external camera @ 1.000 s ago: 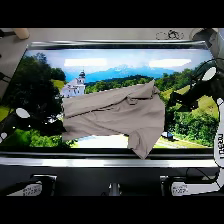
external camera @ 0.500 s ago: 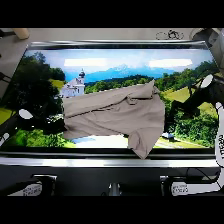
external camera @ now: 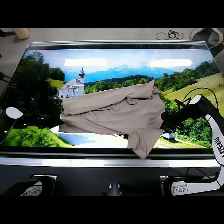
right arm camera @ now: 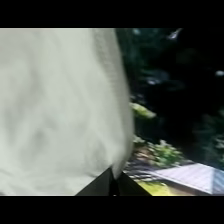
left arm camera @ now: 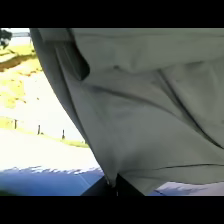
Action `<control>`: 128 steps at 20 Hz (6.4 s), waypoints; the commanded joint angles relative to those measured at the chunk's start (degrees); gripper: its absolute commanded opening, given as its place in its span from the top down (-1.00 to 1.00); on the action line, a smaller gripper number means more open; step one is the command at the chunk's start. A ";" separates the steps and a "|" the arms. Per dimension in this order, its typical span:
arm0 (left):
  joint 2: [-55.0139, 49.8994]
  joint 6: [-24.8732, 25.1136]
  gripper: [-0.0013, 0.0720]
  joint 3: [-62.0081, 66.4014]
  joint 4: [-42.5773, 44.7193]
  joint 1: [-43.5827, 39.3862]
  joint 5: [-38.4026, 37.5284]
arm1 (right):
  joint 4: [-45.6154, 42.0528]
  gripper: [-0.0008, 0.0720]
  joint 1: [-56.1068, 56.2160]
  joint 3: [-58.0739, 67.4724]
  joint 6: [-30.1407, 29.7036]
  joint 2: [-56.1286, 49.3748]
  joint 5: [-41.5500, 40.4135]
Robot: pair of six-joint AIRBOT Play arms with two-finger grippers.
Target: Fold the shirts.
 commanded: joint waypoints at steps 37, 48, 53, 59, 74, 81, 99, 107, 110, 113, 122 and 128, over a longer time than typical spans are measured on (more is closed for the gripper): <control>-16.37 -7.85 -0.92 28.13 18.73 0.02 -6.60 | -12.90 -0.61 10.27 49.81 4.42 -11.54 3.19; -8.68 -0.98 -0.01 -6.82 1.55 0.85 -4.55 | -11.08 -0.35 -1.79 26.73 3.17 -3.34 18.53; -8.90 -1.11 0.28 -7.58 1.03 -0.72 -0.59 | -11.52 -0.35 -1.79 26.73 2.36 -3.32 19.06; -3.72 4.15 0.90 -5.09 1.18 0.74 -3.06 | -13.90 -0.35 -1.81 26.71 2.38 -3.32 19.85; -2.80 2.62 -0.49 -9.70 2.47 1.38 -2.75 | -3.32 -0.16 -1.79 3.10 -0.26 -3.28 4.68; -8.07 0.13 -0.15 -9.70 0.46 -1.36 1.64 | -3.26 0.92 -1.79 2.91 -0.42 -2.51 5.46; 25.92 -4.87 0.91 66.71 9.92 4.39 5.20 | -5.84 0.93 -1.79 51.78 -6.32 53.35 -18.10; 10.45 -2.03 0.90 64.59 14.10 4.09 -11.82 | -7.19 0.93 -1.79 51.76 1.51 37.27 1.16; 0.55 -1.20 0.90 54.95 14.14 2.40 -14.93 | -5.60 0.93 -1.20 51.19 2.21 21.75 19.80; -9.79 -1.18 0.90 42.69 14.10 0.39 -12.66 | -11.69 0.93 5.79 46.77 2.10 6.62 21.07; -38.36 -1.22 0.89 47.45 13.60 -0.35 0.74 | -12.00 0.93 14.27 45.57 12.09 -17.73 -13.73; -37.29 0.94 0.90 51.39 14.36 1.33 -19.28 | -14.10 0.92 12.31 46.27 7.56 -13.14 15.69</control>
